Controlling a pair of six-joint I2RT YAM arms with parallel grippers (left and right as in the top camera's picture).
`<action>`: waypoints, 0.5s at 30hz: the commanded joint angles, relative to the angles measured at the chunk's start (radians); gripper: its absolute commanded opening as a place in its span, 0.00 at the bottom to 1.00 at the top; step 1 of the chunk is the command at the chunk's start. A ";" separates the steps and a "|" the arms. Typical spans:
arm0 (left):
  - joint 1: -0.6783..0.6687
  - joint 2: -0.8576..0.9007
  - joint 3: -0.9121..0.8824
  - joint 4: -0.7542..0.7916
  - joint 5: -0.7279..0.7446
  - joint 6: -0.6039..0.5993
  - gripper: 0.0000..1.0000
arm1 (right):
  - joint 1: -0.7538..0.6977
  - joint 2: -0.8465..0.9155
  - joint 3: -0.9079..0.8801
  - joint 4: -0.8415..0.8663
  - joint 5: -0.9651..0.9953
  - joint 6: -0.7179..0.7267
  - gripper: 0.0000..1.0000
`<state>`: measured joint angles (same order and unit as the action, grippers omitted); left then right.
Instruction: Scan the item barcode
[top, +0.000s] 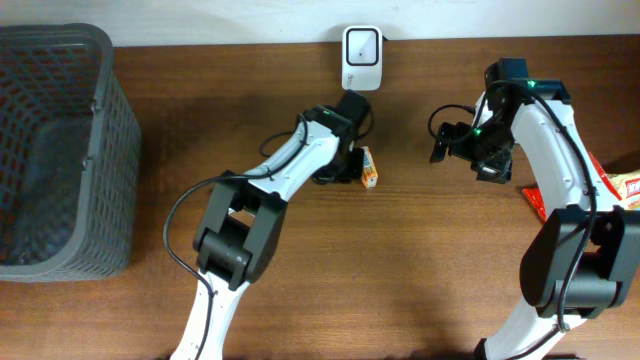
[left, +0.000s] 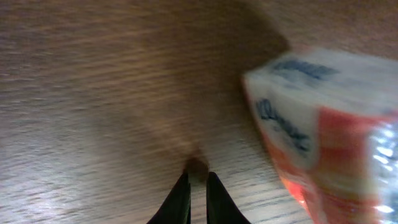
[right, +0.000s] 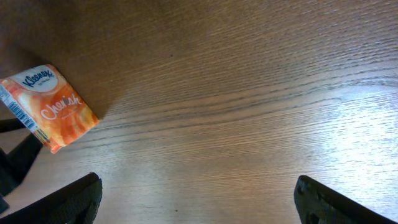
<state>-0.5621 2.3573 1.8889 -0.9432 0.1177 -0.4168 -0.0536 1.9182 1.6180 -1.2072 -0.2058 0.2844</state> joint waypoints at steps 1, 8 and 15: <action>0.039 0.062 -0.029 -0.019 0.024 -0.009 0.08 | -0.003 0.006 -0.010 0.002 -0.025 0.005 0.99; 0.068 0.060 0.153 -0.183 0.013 0.051 0.11 | 0.032 0.006 -0.010 0.027 -0.031 0.005 0.99; 0.077 0.060 0.624 -0.559 -0.226 0.056 0.37 | 0.086 0.006 -0.010 0.072 -0.030 0.005 0.99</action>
<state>-0.4889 2.4302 2.3135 -1.3979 0.0391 -0.3798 0.0154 1.9182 1.6173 -1.1469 -0.2276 0.2848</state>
